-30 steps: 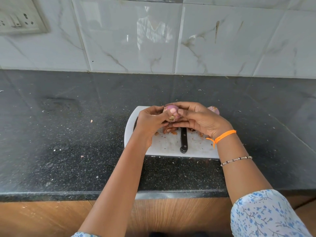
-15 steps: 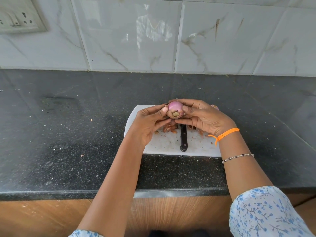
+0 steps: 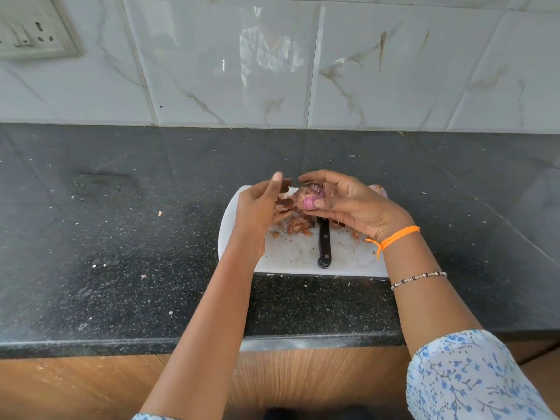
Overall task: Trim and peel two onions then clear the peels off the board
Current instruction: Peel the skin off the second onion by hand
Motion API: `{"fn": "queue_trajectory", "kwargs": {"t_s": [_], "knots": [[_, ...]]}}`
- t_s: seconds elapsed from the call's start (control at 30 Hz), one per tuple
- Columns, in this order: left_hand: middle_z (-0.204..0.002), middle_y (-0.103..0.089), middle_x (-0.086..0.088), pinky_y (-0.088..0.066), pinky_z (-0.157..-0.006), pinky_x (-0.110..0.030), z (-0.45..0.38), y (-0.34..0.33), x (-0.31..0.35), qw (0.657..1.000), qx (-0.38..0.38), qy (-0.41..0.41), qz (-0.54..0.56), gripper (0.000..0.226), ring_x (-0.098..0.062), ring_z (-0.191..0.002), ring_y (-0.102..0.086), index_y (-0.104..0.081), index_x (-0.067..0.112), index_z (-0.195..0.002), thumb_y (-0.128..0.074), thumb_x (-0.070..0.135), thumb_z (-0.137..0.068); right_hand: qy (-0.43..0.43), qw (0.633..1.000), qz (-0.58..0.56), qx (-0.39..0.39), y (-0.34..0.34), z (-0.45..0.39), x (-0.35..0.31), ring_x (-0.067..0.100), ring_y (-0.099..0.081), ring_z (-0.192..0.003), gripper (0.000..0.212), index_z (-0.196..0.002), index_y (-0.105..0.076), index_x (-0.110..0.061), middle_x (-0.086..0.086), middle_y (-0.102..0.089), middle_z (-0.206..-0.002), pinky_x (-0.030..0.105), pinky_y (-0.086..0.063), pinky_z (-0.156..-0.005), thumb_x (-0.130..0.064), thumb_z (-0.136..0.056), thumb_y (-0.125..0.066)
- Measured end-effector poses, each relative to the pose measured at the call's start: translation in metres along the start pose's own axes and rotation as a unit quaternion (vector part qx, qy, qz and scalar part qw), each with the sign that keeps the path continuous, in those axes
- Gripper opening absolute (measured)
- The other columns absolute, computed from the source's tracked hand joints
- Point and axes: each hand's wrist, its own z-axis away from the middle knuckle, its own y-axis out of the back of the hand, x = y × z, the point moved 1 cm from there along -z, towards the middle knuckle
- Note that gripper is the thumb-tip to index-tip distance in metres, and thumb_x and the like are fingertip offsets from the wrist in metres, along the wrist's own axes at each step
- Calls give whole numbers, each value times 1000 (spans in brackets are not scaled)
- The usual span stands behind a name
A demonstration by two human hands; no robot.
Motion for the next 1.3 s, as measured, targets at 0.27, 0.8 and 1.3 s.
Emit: {"fn": "queue_trajectory", "kwargs": {"t_s": [0.27, 0.8, 1.3], "knots": [[-79, -71, 0, -58, -71, -26, 1, -3, -3, 996, -46, -5, -74, 34, -14, -77, -71, -68, 8, -96, -81, 22, -69, -32, 999, 33, 18, -2, -2, 2, 21, -68, -97, 45, -110, -61, -5, 16, -65, -110, 27, -56, -84, -1, -65, -70], [-75, -71, -4, -56, -63, -20, 2, -1, 2, 998, -60, -4, 27, 13, -13, -72, -70, -66, 5, -82, -65, 17, -86, -20, 999, -41, 18, -3, -1, -2, 20, -68, -98, 55, -112, -59, -4, 8, -71, -102, 24, -56, -76, -17, -61, -72], [-66, -71, 1, -54, -59, -14, 2, 2, 4, 994, -78, -53, 49, 18, -8, -60, -66, -69, 9, -76, -61, -6, -82, 0, 996, -79, 38, -2, -1, -3, 23, -72, -86, 38, -96, -71, -5, 13, -74, -90, 23, -57, -69, -25, -64, -67]]}}
